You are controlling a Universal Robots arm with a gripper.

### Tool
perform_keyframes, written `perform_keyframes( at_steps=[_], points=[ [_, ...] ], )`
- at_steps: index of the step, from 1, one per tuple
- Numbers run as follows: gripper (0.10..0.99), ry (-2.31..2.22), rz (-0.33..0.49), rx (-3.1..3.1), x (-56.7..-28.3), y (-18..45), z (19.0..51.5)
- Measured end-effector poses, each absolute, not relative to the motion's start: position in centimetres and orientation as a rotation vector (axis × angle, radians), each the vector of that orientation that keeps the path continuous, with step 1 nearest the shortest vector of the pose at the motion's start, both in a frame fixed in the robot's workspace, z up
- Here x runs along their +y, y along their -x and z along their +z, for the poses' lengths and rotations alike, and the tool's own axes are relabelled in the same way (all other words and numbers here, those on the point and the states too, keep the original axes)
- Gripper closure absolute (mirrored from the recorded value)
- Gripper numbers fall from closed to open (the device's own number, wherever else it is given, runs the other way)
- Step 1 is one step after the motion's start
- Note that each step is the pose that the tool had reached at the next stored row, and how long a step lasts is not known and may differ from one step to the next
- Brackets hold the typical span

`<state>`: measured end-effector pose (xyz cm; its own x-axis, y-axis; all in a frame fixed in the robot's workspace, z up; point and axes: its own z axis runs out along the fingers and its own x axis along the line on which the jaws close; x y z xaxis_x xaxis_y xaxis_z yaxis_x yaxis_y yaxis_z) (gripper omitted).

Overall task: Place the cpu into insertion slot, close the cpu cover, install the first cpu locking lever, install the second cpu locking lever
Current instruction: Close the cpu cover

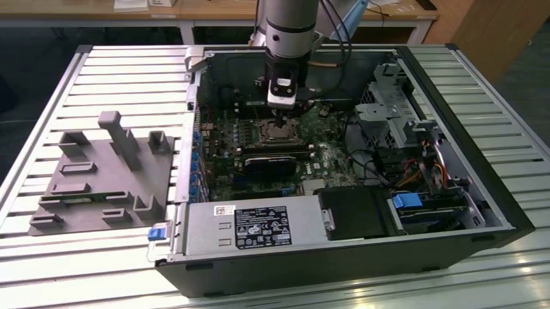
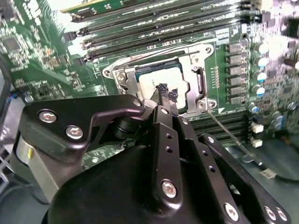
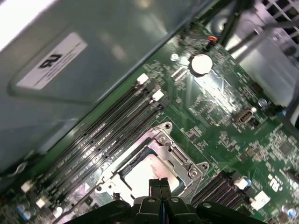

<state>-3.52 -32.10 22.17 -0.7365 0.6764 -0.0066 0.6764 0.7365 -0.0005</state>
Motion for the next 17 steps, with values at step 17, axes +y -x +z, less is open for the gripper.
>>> perform_keyframes(
  at_steps=[17],
  points=[
    [0.984,-0.685,0.002,3.06,-32.1,3.52,22.1]
  ],
)
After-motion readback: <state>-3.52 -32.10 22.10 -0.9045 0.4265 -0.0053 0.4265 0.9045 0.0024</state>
